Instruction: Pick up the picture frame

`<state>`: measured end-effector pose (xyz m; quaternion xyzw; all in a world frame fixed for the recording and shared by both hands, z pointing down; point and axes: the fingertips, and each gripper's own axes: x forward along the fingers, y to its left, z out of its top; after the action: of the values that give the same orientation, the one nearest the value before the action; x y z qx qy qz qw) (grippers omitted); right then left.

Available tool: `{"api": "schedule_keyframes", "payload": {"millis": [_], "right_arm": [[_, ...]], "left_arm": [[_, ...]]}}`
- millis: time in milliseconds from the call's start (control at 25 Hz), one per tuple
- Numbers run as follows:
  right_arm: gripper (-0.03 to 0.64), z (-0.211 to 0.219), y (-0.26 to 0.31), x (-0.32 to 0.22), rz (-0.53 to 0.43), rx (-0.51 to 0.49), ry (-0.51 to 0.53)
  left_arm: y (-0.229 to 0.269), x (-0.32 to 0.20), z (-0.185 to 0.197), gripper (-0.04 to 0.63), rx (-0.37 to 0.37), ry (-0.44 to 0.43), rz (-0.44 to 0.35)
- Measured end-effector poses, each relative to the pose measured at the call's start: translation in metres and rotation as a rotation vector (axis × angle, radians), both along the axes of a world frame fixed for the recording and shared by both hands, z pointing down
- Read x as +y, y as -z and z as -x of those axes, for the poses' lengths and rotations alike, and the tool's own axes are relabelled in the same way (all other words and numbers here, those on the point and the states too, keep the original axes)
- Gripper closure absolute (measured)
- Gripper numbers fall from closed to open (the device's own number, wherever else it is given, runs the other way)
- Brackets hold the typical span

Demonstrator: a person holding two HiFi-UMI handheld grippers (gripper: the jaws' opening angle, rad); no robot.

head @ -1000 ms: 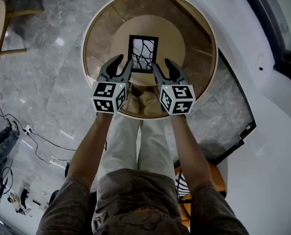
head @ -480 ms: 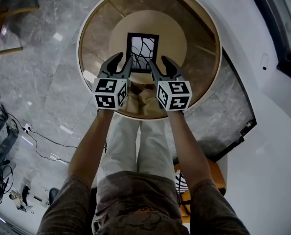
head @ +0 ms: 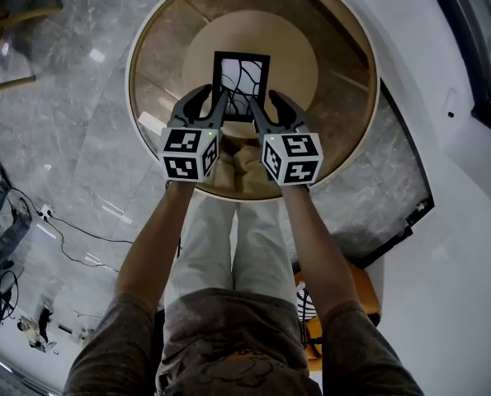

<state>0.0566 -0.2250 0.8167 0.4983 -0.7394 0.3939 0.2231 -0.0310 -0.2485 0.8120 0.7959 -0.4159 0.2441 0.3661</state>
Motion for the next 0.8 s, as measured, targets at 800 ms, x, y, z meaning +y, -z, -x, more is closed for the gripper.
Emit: {"api": "schedule_keyframes", "payload": {"millis": [800], "right_arm": [[0.477,0.0017,-0.0037,0.0002,0.007,0.012,-0.002]], "left_arm": [[-0.0091,0.0041,0.0017,0.468,-0.005,0.024,0.035]]}}
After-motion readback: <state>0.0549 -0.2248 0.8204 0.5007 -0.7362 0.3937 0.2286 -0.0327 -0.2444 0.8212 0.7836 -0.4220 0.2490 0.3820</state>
